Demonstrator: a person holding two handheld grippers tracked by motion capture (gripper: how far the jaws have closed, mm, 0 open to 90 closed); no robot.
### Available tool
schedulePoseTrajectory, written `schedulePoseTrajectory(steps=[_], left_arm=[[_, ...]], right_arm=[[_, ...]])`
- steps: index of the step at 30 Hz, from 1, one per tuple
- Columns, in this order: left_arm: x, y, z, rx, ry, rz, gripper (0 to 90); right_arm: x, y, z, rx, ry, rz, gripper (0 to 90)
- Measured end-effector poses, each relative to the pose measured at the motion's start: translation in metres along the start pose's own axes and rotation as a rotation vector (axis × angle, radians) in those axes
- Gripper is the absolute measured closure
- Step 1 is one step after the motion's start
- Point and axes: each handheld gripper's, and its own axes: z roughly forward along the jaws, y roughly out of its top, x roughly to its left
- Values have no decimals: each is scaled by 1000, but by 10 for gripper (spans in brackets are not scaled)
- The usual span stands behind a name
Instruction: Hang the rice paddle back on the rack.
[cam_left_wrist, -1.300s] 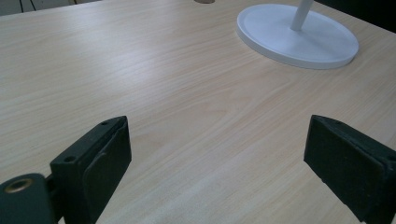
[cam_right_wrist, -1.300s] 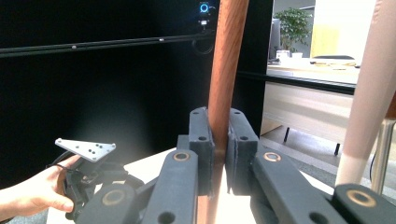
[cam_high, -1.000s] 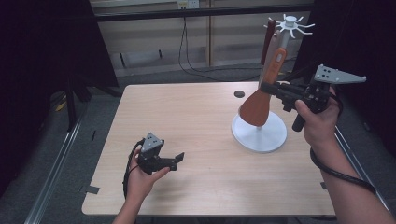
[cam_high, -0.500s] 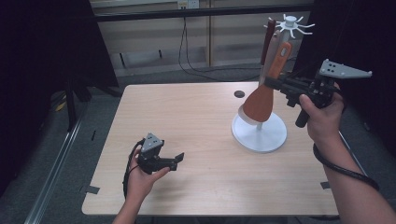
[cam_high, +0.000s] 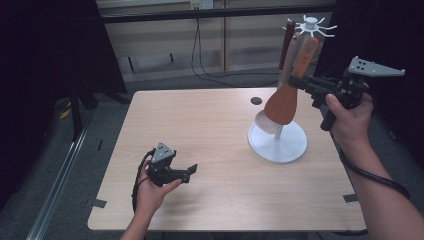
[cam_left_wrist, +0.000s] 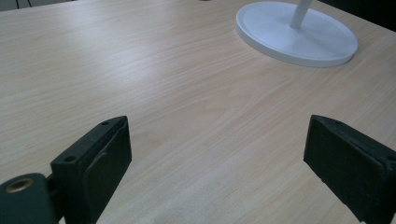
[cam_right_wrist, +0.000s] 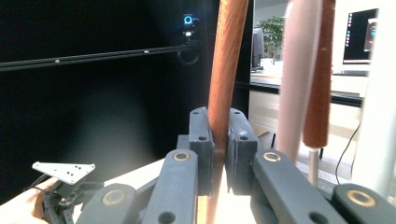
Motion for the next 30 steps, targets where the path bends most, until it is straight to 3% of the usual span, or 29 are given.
schedulePoseTrajectory(steps=[19,25,28,30], left_arm=[[3,-2,-1,8,3,-8,75],[3,-1,-2,2,1,-3,75],[3,-1,-2,3,1,-1,75],[2,-1,-1,1,0,0,75]], right_arm=[[-34,-4,7,-16,-4,101,838],[-38,-7,5,-20,-46,98,814],[-36,-10,1,-37,-79,94,736],[-36,-12,-3,-44,-86,87,735]])
